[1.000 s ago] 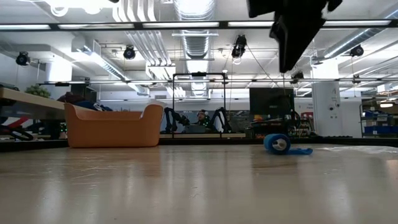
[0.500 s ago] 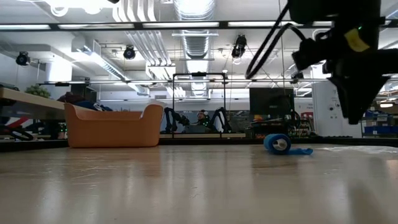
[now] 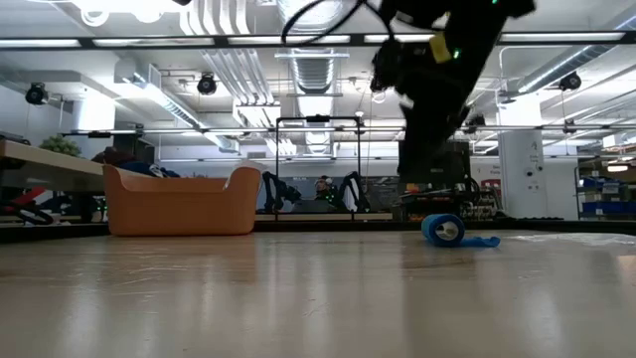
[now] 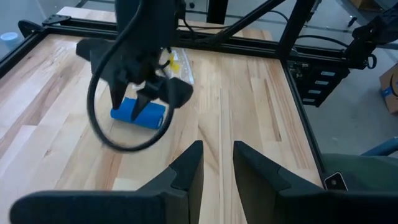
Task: Roll bandage
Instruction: Roll the blue bandage
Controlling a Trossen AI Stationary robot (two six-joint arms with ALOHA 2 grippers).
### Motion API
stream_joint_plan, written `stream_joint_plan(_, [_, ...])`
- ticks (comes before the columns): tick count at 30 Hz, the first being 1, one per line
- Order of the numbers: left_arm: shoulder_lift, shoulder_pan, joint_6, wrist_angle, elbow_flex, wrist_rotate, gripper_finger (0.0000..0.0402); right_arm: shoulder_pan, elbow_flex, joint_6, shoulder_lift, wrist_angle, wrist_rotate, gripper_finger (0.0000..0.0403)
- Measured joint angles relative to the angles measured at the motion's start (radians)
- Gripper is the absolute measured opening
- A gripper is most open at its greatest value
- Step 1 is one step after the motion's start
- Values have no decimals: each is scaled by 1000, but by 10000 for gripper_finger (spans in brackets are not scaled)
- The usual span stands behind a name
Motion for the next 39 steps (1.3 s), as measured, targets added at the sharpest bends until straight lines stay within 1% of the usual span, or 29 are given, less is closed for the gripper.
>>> stream_joint_plan(3, [0, 0, -3, -1, 0, 0, 77, -19, -14, -31, 26, -3, -4, 163])
stream_joint_plan(9, [0, 0, 3, -1, 0, 0, 77, -20, -44, -60, 49, 16, 3, 167])
stream_joint_plan(14, [0, 0, 3, -1, 0, 0, 77, -19, -121, -92, 50, 157, 3, 168])
stream_joint_plan(17, [0, 0, 3, 0, 0, 0, 77, -19, -142, -92, 48, 179, 3, 164])
stream_joint_plan(22, [0, 0, 3, 0, 0, 0, 77, -16, -150, -71, 47, 135, 3, 161])
stream_joint_plan(26, [0, 0, 3, -1, 0, 0, 77, -6, -147, -54, 38, 74, 3, 166])
stream_joint_plan(39, [0, 0, 3, -1, 0, 1, 77, 40, -147, -26, 16, 30, 3, 162])
